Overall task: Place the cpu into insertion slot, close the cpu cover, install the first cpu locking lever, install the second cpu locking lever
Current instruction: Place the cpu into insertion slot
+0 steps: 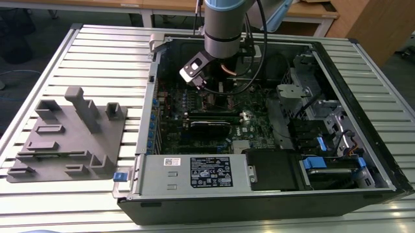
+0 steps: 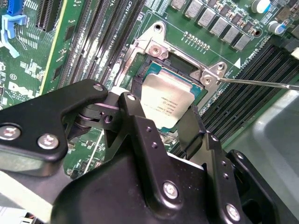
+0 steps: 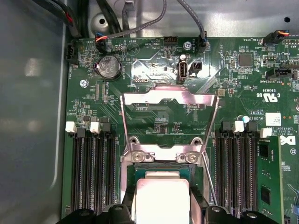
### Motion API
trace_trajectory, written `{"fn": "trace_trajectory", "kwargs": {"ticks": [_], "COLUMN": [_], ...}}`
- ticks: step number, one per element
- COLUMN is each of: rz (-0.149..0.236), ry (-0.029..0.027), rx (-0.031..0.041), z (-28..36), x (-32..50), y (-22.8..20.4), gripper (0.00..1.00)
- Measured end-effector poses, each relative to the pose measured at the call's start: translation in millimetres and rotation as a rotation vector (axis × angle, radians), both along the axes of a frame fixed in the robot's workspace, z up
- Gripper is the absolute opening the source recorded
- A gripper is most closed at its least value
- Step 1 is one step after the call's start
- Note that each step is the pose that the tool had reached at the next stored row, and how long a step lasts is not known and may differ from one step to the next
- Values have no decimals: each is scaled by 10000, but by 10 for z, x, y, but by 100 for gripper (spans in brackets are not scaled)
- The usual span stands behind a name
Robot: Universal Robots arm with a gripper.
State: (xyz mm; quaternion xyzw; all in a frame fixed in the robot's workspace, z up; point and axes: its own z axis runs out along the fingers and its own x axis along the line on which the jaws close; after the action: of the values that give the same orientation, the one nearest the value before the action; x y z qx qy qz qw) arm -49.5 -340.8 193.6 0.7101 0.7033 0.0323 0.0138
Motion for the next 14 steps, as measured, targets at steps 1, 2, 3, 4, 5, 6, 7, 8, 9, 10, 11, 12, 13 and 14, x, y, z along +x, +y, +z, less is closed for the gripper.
{"fn": "trace_trajectory", "kwargs": {"ticks": [1, 2, 3, 4, 5, 6, 7, 8, 9, 10, 11, 12, 13, 14], "rz": [-8, -17, -24, -30, -35, -38, -41, -46, -52, -59, -65, -68, -69, -69], "ry": [0, 1, 2, 2, 1, 1, 1, 1, 2, 3, 4, 3, 3, 1], "rx": [-1, -2, -4, -4, -4, -3, -3, -3, -4, -6, -7, -6, -6, -4], "z": [-1, -1, -1, -2, -3, -4, -5, -8, -11, -14, -16, -18, -19, -20], "x": [0, 0, 0, 0, 0, 0, 0, 0, 0, 0, 0, 0, 0, 0], "y": [-2, -3, -3, -4, -4, -4, -4, -4, -4, -4, -4, -4, -4, -4], "gripper": [54, 54, 54, 54, 54, 54, 54, 54, 54, 54, 54, 54, 54, 54]}}
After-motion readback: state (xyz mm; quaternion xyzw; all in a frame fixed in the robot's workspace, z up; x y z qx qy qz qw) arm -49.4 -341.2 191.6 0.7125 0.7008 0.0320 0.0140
